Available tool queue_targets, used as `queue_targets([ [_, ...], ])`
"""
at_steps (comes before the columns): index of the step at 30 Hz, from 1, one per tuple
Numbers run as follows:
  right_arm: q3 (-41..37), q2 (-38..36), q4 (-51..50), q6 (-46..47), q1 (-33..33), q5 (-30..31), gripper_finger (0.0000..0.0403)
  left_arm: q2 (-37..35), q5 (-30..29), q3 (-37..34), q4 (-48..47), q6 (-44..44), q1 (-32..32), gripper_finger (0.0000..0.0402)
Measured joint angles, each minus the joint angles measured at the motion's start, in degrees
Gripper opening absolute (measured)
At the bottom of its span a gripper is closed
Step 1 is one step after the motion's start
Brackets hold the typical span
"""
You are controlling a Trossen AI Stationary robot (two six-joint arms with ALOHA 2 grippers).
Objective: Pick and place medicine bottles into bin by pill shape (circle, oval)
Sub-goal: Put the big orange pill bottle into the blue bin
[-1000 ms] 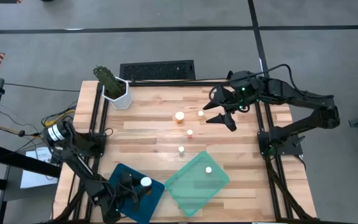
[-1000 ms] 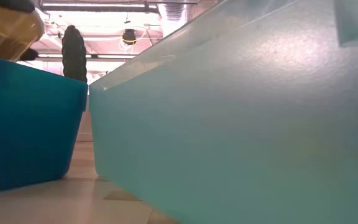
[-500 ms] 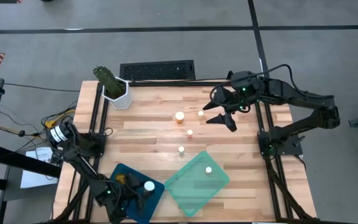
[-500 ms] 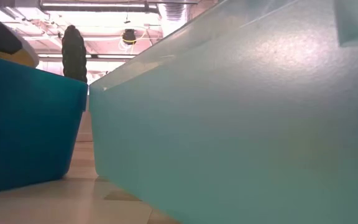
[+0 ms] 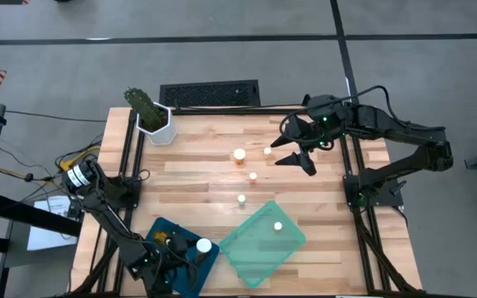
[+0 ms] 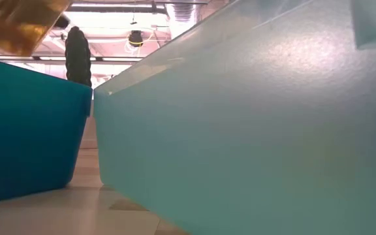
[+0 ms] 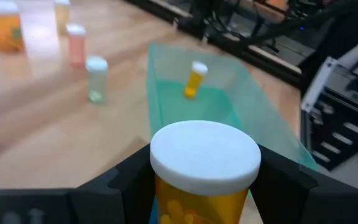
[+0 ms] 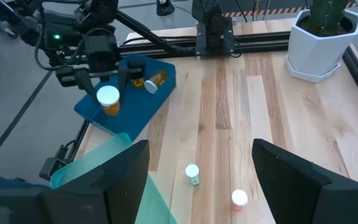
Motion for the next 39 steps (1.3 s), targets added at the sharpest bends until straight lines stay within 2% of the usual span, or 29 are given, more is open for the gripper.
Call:
queue_targets([
  [5,0.0,0.0,0.0,0.0,0.5,-0.4,0.0297,-0.3,-2.3,6.5,-7.3,4.0,2.1,0.0215],
  [9,0.1,1.2,2.8,0.1,3.4,-1.8,0.0297,-0.8,-12.8,11.8,-11.6,10.2,4.3,0.0215],
  [12,-0.1,2.7,5.2,0.0,6.4,-1.9,0.0297,-2.1,-16.8,15.0,-15.1,13.9,6.8,0.0215],
  [14,0.2,4.4,10.1,-0.3,8.8,-2.0,0.0297,-3.3,-17.0,16.3,-15.6,15.5,8.6,0.0215],
  [19,0.0,8.8,14.7,-0.8,12.2,-2.1,0.0297,-7.4,-16.9,18.5,-15.4,22.5,12.4,0.0215],
  [25,0.0,11.2,19.0,-0.8,12.6,-4.7,0.0297,-12.6,-17.3,21.6,-13.6,32.3,13.0,0.0215],
  [29,-0.1,12.1,25.1,0.4,12.5,-4.9,0.0297,-14.6,-13.7,21.9,-5.8,43.1,13.8,0.0215],
  [35,0.0,13.2,33.2,2.0,12.9,-5.2,0.0297,-15.3,-0.4,21.9,15.4,67.7,18.4,0.0215],
  [39,0.0,13.0,35.3,2.1,12.8,-5.2,0.0297,-15.2,4.6,21.9,23.5,76.9,21.4,0.0215],
])
